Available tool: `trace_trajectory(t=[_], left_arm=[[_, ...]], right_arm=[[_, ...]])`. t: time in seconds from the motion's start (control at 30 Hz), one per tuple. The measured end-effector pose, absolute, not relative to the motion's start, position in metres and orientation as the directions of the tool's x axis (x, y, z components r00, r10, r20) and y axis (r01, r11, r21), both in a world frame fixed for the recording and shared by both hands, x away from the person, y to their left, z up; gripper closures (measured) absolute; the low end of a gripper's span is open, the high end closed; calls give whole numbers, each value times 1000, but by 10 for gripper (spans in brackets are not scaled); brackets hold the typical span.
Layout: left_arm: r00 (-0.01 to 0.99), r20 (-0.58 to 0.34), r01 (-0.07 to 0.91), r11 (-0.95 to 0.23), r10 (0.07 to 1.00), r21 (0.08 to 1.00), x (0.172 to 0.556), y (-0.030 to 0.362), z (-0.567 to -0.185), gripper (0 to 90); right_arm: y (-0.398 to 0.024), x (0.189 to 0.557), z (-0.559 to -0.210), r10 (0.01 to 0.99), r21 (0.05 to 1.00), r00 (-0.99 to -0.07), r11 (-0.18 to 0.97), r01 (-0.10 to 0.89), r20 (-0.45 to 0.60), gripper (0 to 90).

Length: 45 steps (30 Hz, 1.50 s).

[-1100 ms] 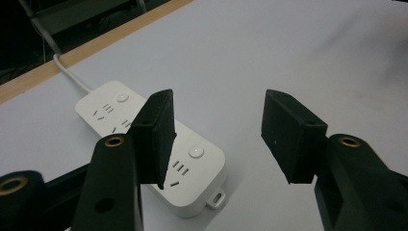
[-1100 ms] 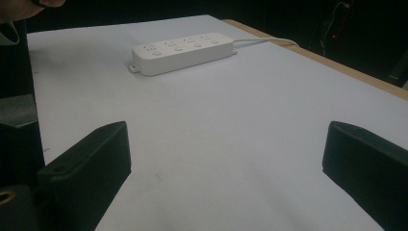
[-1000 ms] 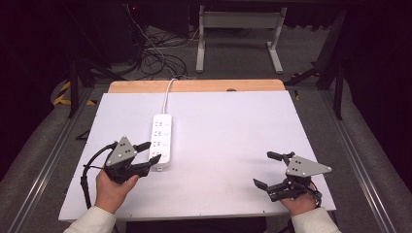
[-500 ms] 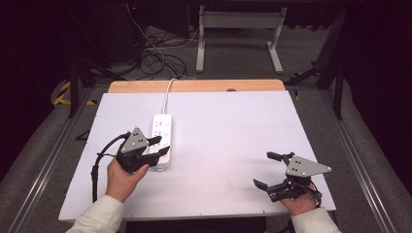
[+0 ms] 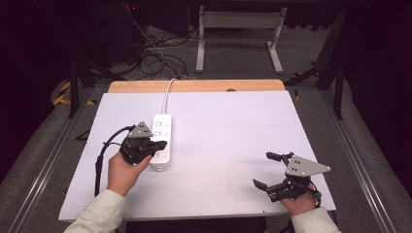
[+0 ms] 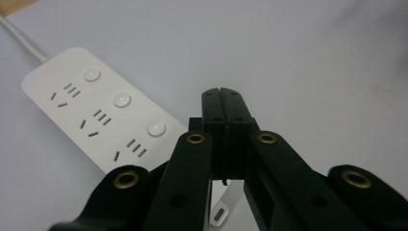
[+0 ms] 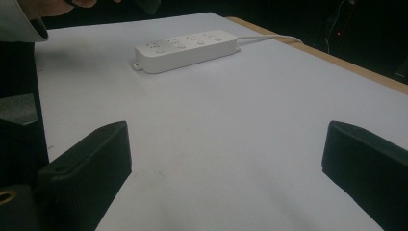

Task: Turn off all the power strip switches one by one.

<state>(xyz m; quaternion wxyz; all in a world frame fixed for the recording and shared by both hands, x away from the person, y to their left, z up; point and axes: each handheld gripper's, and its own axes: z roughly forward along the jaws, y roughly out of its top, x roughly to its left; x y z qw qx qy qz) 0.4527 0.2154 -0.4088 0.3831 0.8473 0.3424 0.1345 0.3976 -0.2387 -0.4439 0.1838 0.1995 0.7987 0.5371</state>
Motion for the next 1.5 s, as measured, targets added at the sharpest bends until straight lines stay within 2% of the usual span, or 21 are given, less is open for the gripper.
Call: trace_trajectory(t=[0.4, 0.53, 0.73, 1.03, 1.5], left_arm=[[701, -83, 590, -512, 708, 624, 477, 213, -423, 900], [710, -84, 596, -532, 700, 602, 480, 212, -426, 900], [732, -36, 580, -595, 680, 556, 482, 205, -429, 900], [744, -47, 589, -621, 666, 518, 485, 203, -435, 900], [750, -49, 584, -625, 660, 518, 486, 204, -440, 900]], right_arm=[[-239, 398, -444, 510, 931, -857, 344, 121, -77, 38], [-239, 398, -444, 509, 930, -858, 346, 125, -74, 38], [-239, 398, -445, 506, 929, -859, 349, 121, -78, 38], [-238, 398, -445, 502, 929, -861, 350, 121, -77, 38], [-238, 397, -445, 497, 927, -864, 354, 121, -76, 38]])
